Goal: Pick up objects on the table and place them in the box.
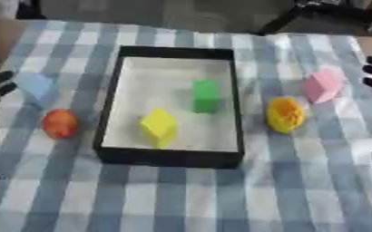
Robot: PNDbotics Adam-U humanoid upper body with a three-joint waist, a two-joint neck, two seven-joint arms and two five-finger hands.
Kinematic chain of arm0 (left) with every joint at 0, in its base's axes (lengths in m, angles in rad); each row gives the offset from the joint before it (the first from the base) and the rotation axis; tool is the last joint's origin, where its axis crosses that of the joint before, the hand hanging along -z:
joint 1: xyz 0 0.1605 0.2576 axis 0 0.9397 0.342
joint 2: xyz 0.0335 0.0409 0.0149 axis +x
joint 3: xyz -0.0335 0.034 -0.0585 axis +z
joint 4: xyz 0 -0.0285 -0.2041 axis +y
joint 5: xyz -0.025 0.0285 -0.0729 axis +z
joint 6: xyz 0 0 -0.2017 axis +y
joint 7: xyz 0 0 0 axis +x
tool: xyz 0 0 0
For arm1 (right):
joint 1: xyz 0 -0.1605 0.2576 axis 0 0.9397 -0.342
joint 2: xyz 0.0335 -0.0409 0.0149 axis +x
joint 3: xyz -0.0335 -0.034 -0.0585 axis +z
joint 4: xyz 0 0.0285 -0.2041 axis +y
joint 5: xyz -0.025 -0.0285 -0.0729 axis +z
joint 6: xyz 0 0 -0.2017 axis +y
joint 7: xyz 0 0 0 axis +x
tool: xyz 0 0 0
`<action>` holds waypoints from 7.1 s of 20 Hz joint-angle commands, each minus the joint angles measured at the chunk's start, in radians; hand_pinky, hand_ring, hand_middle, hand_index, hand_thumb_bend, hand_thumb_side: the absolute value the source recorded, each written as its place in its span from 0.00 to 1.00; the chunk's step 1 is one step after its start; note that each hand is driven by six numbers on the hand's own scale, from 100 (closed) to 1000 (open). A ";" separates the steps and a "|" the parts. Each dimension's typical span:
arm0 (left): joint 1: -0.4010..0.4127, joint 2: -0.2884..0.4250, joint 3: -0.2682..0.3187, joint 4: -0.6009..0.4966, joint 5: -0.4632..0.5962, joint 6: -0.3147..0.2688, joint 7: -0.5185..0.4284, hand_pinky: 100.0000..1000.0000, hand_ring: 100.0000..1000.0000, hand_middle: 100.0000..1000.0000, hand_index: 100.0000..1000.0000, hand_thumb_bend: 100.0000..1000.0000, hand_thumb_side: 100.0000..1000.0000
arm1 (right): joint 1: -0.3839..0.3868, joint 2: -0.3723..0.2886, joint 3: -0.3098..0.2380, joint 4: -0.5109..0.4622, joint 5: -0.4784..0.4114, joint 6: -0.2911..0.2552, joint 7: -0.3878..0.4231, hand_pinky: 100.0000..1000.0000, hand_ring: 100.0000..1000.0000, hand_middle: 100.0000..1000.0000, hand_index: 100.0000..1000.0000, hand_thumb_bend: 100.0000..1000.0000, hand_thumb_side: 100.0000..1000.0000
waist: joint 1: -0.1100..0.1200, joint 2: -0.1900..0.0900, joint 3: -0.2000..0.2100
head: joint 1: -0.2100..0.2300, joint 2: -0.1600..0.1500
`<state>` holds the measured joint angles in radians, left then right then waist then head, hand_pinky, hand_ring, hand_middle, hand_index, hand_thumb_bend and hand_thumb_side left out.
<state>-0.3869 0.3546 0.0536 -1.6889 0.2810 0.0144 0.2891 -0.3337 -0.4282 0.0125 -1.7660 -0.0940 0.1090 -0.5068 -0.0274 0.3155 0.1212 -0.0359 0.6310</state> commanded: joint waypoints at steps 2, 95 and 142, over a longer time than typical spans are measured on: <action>-0.005 0.031 0.002 -0.012 0.001 -0.002 0.001 0.75 0.73 0.78 0.83 0.15 0.79 | -0.010 -0.028 -0.009 -0.009 -0.004 -0.002 -0.004 0.78 0.77 0.70 0.81 0.00 0.78 | 0.006 -0.050 -0.002 | 0.004 0.003; 0.007 0.074 -0.009 -0.027 -0.001 0.010 -0.007 0.75 0.73 0.78 0.82 0.14 0.82 | -0.399 -0.568 0.180 0.268 0.555 -0.242 1.176 0.95 0.91 0.85 0.90 0.24 0.00 | -0.046 -0.015 0.010 | -0.016 -0.022; -0.046 0.070 -0.035 -0.049 -0.002 0.029 -0.035 0.76 0.73 0.79 0.82 0.11 0.85 | -0.417 -0.463 0.135 0.501 0.731 -0.265 1.093 0.93 0.87 0.79 0.88 0.20 0.00 | -0.063 0.080 0.071 | -0.064 -0.064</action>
<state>-0.4220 0.4040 0.0169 -1.7201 0.2776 0.0451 0.2577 -0.7319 -0.8661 0.1657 -1.2649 0.6301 -0.1574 0.5891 -0.0825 0.3996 0.1935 -0.0971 0.5684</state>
